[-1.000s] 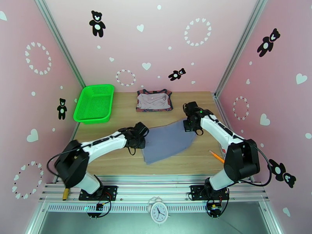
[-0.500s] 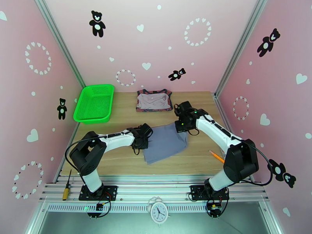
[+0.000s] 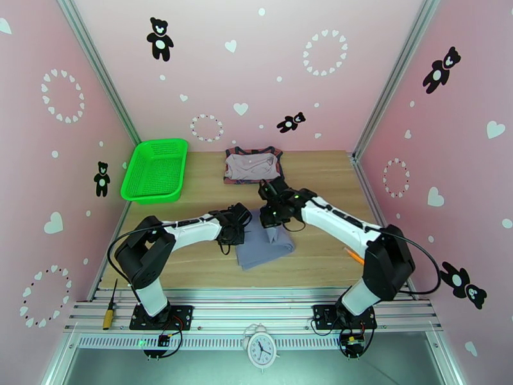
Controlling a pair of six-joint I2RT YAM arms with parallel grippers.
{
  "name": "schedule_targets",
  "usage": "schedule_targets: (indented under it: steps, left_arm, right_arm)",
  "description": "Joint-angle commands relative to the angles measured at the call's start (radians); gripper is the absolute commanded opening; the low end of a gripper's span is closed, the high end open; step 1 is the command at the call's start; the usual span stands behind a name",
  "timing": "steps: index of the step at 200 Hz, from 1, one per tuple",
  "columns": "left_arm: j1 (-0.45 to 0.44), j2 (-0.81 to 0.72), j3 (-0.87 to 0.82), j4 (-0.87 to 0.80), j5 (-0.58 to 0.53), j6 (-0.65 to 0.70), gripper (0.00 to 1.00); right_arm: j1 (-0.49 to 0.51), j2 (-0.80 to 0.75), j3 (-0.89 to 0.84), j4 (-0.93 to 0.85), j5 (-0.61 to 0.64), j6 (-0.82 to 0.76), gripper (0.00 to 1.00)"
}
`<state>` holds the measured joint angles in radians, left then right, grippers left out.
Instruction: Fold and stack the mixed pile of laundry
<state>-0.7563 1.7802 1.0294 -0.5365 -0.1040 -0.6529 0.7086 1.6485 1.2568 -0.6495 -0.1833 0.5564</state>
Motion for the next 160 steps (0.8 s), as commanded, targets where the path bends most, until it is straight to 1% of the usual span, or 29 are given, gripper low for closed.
schedule_targets:
  steps: [1,56,66,69,73,109,113,134,141,153,160]
  left_arm:
    - [-0.012,0.064,-0.051,0.048,0.032,-0.013,0.07]
    - [-0.012,0.023,-0.066,0.032,-0.001,-0.007,0.07]
    - [-0.011,0.012,-0.066,0.026,-0.008,-0.004,0.05]
    - [-0.012,0.007,-0.066,0.025,-0.011,-0.003,0.02]
    - [-0.012,0.002,-0.066,0.023,-0.013,-0.001,0.02]
    - [-0.015,-0.068,-0.062,-0.009,-0.051,0.014,0.02]
    - [-0.016,-0.080,-0.061,-0.016,-0.058,0.017,0.02]
    - [-0.021,-0.165,-0.043,-0.073,-0.114,0.035,0.10]
    - [-0.023,-0.194,-0.033,-0.100,-0.134,0.042,0.14]
    - [-0.027,-0.244,-0.012,-0.148,-0.168,0.053,0.33]
    - [-0.027,-0.270,0.000,-0.175,-0.188,0.059,0.41]
  right_arm:
    - [0.025,0.053,0.022,0.034,-0.006,0.054,0.00]
    - [0.067,0.165,0.042,0.082,-0.024,0.096,0.00]
    - [0.076,0.186,0.050,0.082,-0.024,0.100,0.00]
    - [0.079,0.192,0.053,0.082,-0.025,0.101,0.00]
    - [0.083,0.200,0.055,0.079,-0.025,0.102,0.00]
    - [0.099,0.241,0.056,0.075,-0.022,0.112,0.00]
    - [0.099,0.240,0.056,0.074,-0.024,0.111,0.02]
    - [0.102,0.232,0.059,0.067,-0.023,0.108,0.08]
    - [0.103,0.226,0.060,0.065,-0.024,0.106,0.11]
    - [0.107,0.217,0.064,0.059,-0.020,0.103,0.23]
    - [0.108,0.214,0.066,0.054,-0.019,0.101,0.28]
